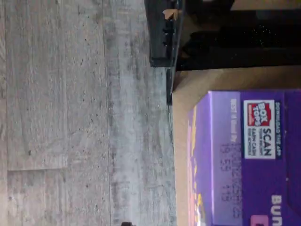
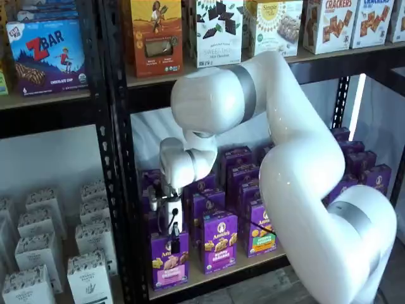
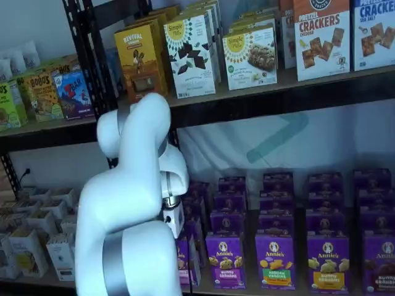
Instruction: Pick up the purple box with a pink patch in the middle, on the bottom shelf, the first box from the left
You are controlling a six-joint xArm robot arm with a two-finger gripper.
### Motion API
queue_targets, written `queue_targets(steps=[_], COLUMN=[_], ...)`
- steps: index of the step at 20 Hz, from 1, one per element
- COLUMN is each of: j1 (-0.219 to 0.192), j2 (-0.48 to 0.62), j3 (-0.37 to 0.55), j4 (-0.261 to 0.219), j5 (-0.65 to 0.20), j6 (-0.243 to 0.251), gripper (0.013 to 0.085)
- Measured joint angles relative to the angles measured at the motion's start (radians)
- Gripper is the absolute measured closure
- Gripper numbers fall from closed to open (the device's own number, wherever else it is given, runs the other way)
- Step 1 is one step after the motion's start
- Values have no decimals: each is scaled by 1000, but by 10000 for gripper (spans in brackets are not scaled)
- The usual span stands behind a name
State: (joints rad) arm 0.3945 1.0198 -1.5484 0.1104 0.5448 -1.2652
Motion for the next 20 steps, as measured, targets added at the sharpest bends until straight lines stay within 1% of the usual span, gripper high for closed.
queue_targets(steps=[4, 8, 12, 17, 20], j1=[3, 0, -2, -2, -2], j2=[13, 25, 33, 45, 50], j3=[5, 0, -4, -13, -19], j4=[5, -7, -6, -15, -11], j5=[-45, -57, -66, -77, -81], j6=[-3, 5, 2, 10, 5], gripper=[130, 130, 130, 130, 130])
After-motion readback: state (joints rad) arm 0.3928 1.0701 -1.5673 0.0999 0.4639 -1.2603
